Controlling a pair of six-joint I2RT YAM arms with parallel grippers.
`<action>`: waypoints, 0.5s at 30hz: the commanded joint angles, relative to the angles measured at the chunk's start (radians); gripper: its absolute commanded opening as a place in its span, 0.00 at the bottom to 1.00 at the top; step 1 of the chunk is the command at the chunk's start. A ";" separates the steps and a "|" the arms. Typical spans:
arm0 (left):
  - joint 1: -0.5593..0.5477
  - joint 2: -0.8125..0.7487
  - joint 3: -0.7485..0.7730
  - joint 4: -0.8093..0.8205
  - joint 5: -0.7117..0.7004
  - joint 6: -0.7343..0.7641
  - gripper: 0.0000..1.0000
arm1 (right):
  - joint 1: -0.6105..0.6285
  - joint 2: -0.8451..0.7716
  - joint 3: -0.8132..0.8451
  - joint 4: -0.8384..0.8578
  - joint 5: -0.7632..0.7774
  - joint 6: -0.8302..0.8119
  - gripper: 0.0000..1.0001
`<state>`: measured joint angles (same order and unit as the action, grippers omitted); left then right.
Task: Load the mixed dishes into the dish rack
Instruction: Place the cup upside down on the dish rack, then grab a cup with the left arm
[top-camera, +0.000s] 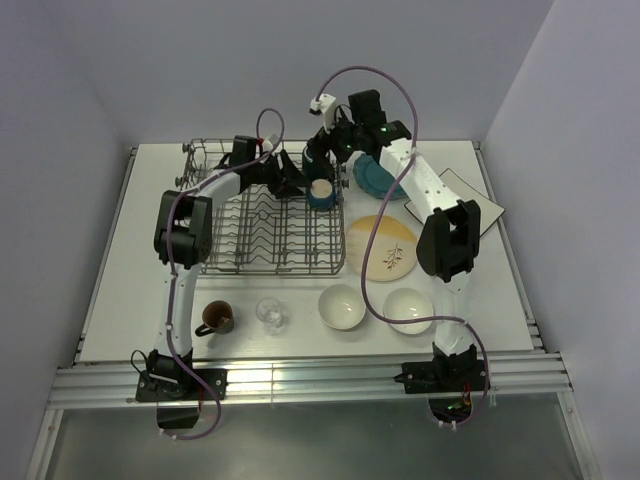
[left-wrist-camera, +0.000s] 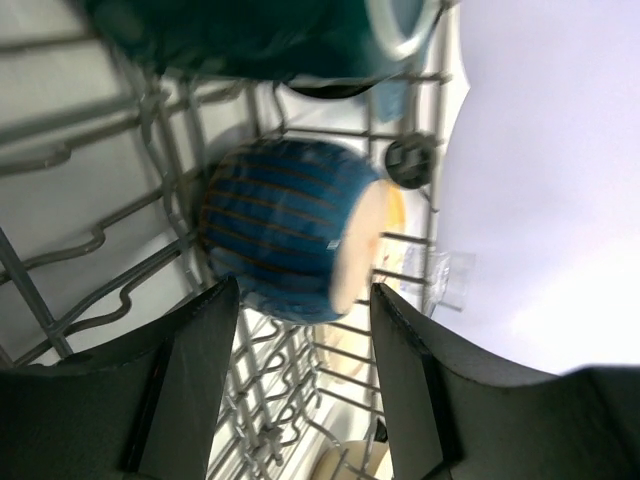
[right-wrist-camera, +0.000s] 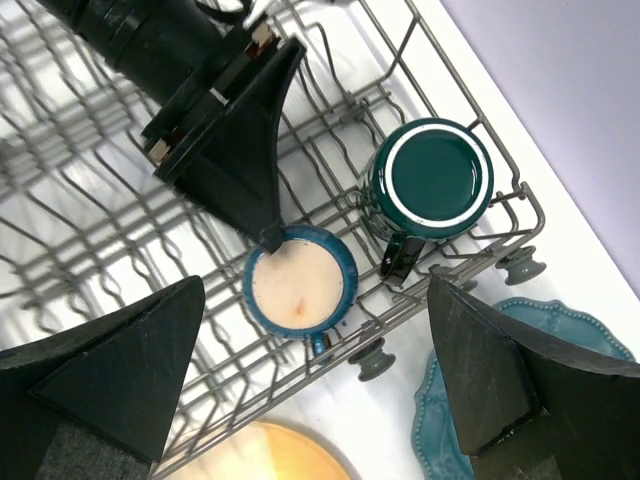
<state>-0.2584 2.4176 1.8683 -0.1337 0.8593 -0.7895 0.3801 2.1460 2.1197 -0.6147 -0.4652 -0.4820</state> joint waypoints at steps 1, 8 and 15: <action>0.019 -0.110 0.003 0.098 0.010 -0.025 0.62 | -0.023 -0.080 0.002 0.018 -0.078 0.069 1.00; 0.031 -0.147 -0.009 0.112 0.015 -0.014 0.62 | -0.058 -0.103 -0.021 0.001 -0.145 0.097 1.00; 0.044 -0.279 -0.006 -0.102 -0.164 0.235 0.62 | -0.075 -0.123 -0.030 -0.130 -0.401 -0.030 0.99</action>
<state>-0.2230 2.2681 1.8645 -0.1604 0.7868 -0.6941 0.3099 2.1170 2.1014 -0.6708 -0.7002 -0.4397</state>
